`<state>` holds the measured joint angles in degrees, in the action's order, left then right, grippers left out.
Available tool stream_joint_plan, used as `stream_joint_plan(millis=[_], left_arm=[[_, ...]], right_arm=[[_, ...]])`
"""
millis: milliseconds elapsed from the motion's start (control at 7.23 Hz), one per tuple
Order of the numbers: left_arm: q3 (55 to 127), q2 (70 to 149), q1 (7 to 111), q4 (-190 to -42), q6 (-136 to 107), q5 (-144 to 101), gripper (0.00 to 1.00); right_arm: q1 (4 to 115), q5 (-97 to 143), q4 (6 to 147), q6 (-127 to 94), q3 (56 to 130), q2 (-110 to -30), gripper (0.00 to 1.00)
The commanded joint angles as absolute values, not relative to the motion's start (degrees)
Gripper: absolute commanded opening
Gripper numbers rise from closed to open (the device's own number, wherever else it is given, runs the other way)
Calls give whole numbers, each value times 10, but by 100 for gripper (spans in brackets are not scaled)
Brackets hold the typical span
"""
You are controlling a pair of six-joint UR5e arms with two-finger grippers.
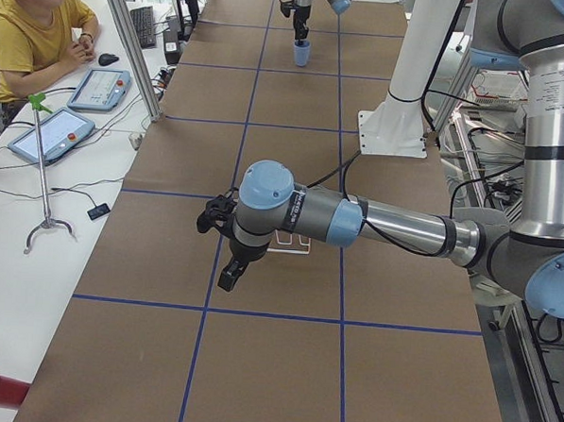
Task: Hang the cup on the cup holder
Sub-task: 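Reach the right gripper down to the light blue cup's rim, then grip the cup rim with the right gripper and lift it sideways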
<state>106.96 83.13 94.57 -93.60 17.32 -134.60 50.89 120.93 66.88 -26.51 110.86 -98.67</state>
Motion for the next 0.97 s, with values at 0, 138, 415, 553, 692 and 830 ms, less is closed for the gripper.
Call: stream_joint_plan(millis=[0,138,415,553,692,830], left_arm=[[1069,831,946,-937,173,-1363,98],[1070,831,947,-937,173,-1363,98],[1072,827,947,-940,172,-1363,98],[1077,827,947,-945,173,-1363,98],[1079,827,947,-967,171,-1364,98],[1076,834,944,-1001,171,-1363,98]], right_arm=[[508,1213,668,-262,1124,-995,0],[509,1220,669,-262,1131,-995,0],[527,1223,669,-267,1146,-984,0],[541,1220,668,-270,1143,-959,0],[553,1220,669,-286,1133,-922,0],[553,1219,668,-355,1124,-872,0]])
